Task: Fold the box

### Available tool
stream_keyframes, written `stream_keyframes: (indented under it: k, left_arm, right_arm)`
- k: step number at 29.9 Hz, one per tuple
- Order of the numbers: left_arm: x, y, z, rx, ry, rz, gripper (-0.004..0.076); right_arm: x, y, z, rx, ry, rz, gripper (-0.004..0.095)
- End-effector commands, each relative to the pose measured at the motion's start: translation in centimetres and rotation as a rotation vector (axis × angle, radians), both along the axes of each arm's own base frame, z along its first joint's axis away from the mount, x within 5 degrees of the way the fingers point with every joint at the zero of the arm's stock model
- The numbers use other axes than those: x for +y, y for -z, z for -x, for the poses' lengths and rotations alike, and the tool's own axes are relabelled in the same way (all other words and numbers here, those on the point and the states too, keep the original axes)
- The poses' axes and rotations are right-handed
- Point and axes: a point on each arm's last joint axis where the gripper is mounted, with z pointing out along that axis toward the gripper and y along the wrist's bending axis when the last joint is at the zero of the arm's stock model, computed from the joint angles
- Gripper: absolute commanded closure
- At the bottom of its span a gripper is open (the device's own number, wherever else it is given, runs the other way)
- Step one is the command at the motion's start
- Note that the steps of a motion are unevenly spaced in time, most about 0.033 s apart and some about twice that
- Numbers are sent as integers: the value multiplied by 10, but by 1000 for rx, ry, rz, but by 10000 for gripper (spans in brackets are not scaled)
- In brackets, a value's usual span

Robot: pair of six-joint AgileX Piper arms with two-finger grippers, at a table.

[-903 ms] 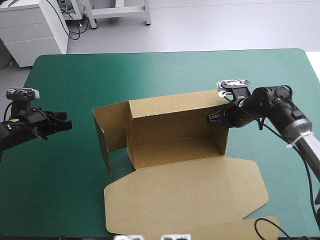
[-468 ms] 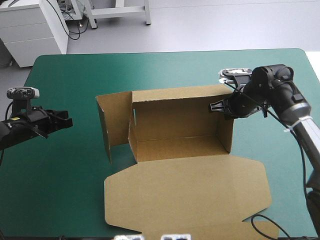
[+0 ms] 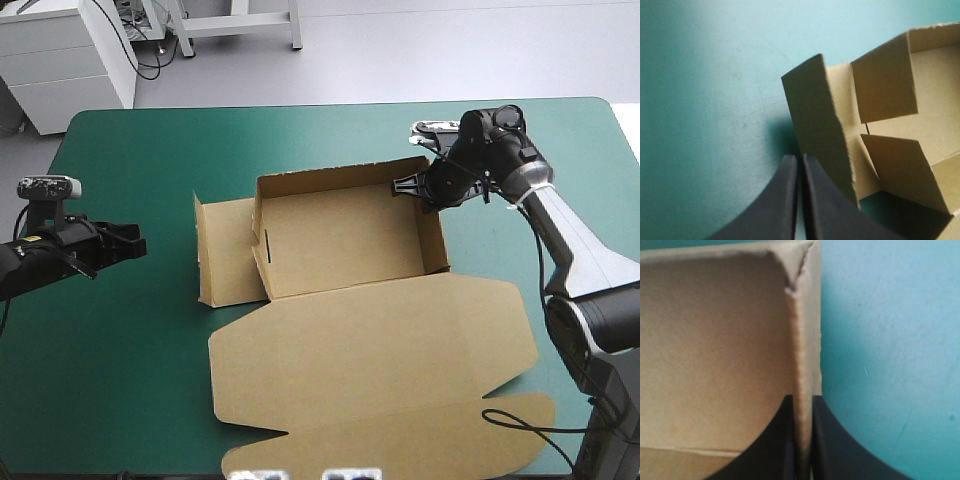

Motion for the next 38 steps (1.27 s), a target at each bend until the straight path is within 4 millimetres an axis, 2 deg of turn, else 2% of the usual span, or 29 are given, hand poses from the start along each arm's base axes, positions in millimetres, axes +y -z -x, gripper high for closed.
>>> stream_keyframes:
  k: [1, 6, 14, 17, 20, 26, 28, 30, 34, 38]
  left_arm:
    - [-4, -16, 1, -74, -11, 32, 717]
    - [-4, -16, 1, -75, -12, 32, 718]
    - [-4, -16, 1, -76, -14, 32, 718]
    - [-4, -16, 1, -76, -14, 32, 718]
    - [-4, -16, 1, -73, -10, 28, 718]
    - [-5, -15, 2, -62, 3, 32, 718]
    - [-5, -15, 2, -61, 3, 30, 718]
    - [-5, -15, 2, -60, 3, 28, 718]
    - [-5, -15, 2, -60, 6, 27, 718]
    - [-6, -14, 3, -48, 12, 36, 718]
  right_arm:
    - [2, -9, -4, -1, -10, 4, 923]
    - [1, -4, -20, -45, -34, 60, 924]
    - [-1, -7, -26, -98, -53, 96, 925]
    - [-1, -6, -25, -87, -55, 101, 898]
    - [-1, -6, -24, -69, -57, 102, 796]
    - [1, -19, -24, -97, -51, 73, 412]
    - [2, -27, -24, -117, -51, 47, 326]
    - [3, -35, -22, -134, -45, 22, 291]
    - [2, -50, -14, -159, -30, 4, 291]
    - [-2, -71, 9, -182, -30, -27, 292]
